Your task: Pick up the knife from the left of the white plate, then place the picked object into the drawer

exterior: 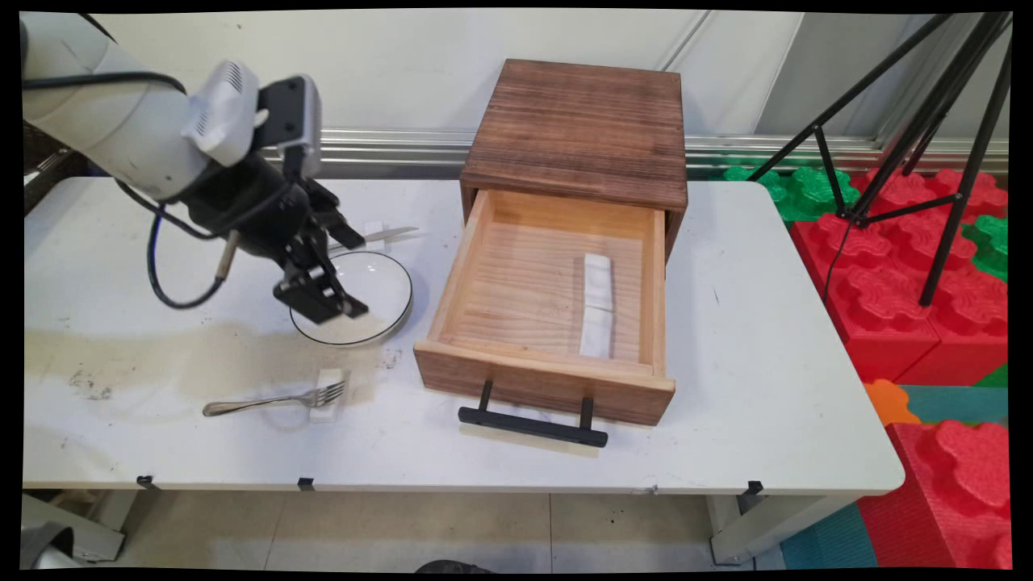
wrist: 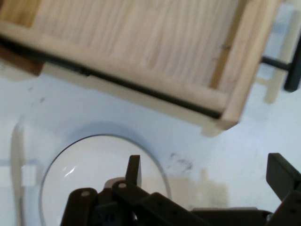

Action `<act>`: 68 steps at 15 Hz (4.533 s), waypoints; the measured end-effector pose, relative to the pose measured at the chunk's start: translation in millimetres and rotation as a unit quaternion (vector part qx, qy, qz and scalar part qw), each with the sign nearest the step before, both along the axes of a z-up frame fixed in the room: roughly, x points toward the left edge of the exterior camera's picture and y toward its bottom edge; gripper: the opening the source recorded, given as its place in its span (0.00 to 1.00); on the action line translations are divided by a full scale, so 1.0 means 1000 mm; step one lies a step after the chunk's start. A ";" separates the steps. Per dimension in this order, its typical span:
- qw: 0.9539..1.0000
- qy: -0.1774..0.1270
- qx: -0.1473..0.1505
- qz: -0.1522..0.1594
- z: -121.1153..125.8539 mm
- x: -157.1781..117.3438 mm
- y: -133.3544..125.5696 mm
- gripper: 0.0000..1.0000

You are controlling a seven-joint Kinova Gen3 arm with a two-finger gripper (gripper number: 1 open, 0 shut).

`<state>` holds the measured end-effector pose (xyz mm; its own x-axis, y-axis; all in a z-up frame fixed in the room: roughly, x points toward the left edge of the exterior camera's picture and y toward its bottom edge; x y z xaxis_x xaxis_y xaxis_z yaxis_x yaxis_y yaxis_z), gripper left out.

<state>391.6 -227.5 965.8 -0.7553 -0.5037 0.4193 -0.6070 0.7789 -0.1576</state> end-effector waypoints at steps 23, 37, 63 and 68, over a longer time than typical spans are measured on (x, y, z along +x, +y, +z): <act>0.985 -0.150 0.011 0.083 -0.062 0.114 -0.175 1.00; 0.984 -0.142 0.088 0.058 -0.123 0.148 -0.233 1.00; 0.982 -0.113 0.149 0.041 -0.160 0.170 -0.263 0.00; 0.981 -0.108 0.155 0.042 -0.158 0.171 -0.256 0.00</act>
<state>562.7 -483.2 807.6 -0.7594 -0.6468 0.0703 -0.6503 0.7578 -0.0531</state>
